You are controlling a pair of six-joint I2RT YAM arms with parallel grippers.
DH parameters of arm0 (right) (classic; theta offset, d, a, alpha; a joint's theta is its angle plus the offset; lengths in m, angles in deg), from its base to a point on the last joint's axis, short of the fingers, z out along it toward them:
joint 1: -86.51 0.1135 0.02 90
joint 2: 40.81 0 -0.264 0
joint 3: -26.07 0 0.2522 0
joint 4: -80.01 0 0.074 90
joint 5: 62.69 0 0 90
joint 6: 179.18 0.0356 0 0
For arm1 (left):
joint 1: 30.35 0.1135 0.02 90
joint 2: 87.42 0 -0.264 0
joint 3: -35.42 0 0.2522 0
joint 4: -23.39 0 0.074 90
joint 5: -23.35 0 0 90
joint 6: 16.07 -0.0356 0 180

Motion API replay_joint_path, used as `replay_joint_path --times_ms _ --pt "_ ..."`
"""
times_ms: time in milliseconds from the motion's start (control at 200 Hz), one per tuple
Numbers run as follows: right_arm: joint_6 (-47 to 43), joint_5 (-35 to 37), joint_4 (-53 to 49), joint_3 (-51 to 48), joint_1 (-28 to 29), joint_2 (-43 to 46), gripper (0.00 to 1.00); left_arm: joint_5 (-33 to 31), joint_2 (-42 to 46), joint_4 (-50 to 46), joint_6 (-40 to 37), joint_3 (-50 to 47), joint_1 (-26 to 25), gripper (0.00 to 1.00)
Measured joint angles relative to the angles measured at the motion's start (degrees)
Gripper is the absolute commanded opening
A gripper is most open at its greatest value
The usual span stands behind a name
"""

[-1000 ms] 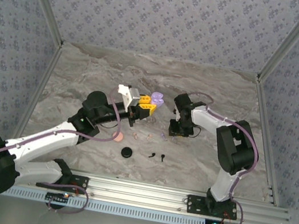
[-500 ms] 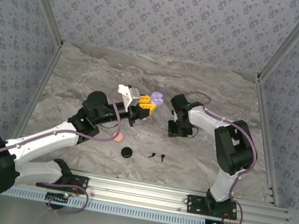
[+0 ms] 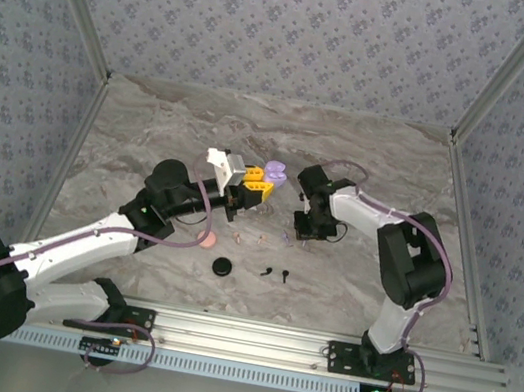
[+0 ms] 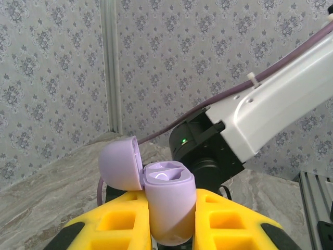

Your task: Insert the wireless bluetooth earbuds into the charging case

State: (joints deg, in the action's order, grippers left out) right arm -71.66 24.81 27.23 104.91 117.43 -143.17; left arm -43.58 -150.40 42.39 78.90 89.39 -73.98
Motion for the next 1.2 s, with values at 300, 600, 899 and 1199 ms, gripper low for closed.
replay_joint_path --times_ms 300,600,899,1199 --pt "-1.5 0.2 4.4 -1.0 -0.3 21.6 0.22 0.0 -0.6 1.3 0.8 -0.3 0.0 0.0" --pt "-1.9 -3.4 12.3 -1.4 -0.4 38.8 0.23 0.3 -5.6 4.7 2.6 -0.3 -0.4 0.0" --pt "-1.0 -5.2 16.5 -1.4 2.4 45.1 0.22 1.2 -9.6 7.1 4.2 -0.2 -1.2 0.0" --pt "0.1 -4.1 19.0 -1.4 6.3 43.5 0.22 1.8 -10.3 7.9 4.7 1.2 -1.9 0.0"
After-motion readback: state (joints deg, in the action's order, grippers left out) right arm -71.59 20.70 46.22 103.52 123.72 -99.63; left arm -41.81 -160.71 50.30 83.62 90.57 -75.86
